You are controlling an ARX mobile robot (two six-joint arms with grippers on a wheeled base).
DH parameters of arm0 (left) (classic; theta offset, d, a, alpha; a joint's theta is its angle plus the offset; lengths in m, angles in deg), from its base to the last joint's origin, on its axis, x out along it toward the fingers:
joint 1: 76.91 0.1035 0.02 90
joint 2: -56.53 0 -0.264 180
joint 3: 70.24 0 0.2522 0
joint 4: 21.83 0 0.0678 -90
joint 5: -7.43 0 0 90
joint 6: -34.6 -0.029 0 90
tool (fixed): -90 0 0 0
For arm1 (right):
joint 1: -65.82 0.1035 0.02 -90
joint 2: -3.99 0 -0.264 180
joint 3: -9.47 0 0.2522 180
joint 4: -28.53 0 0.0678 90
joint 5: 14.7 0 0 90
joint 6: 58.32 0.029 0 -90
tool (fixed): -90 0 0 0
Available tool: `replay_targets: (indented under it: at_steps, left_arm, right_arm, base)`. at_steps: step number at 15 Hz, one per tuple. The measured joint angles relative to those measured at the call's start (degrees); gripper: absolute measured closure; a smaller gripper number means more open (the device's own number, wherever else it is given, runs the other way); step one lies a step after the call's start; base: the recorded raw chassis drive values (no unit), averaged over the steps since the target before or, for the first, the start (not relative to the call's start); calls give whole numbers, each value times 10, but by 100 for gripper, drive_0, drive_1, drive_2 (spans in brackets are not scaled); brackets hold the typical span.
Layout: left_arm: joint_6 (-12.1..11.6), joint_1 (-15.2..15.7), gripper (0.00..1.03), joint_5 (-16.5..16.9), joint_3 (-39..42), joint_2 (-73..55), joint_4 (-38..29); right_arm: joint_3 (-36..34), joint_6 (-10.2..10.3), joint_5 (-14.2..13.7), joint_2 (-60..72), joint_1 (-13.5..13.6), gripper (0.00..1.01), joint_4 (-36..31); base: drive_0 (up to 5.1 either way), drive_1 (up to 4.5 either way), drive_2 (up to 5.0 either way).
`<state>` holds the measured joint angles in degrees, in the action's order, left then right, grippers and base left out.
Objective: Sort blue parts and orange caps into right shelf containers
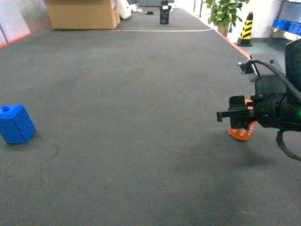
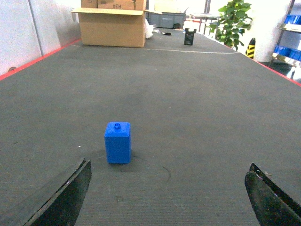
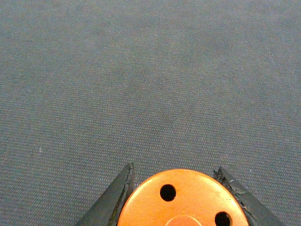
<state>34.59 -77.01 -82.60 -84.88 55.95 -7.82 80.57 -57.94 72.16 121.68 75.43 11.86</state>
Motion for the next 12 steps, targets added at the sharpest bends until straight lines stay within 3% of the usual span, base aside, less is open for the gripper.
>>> replay_targets:
  at_steps: [4,5,6,7,10,12]
  left_arm:
    - [0,0,5,0,0,0,0]
    - [-5,-10,5,-28,-1,-6,5]
    - [-24,-44,5,-127,-7,-79,-42]
    - [-31,-26,5,-134,-28,-184,-109]
    - [-32,17,5,-68,-127,-471,-268]
    - [-35,45,5,-19,-198,-641,-286]
  right_arm:
    - [-196,0,-11,-201,-10,58,-92]
    - [-254,-2,-29,-261,-4,58,-106]
    - [-309,1,-36,-317,6,58,-96]
    - [-358,7,-44,-370,18,58,-82]
    - [-414,38,-64,-468,28,58,-54]
    - [-416,63,-57,-478,32,58,-31]
  base:
    - [0,0,0]
    - [0,0,0]
    - [0,0,0]
    - [0,0,0]
    - [0,0,0]
    - [0,0,0]
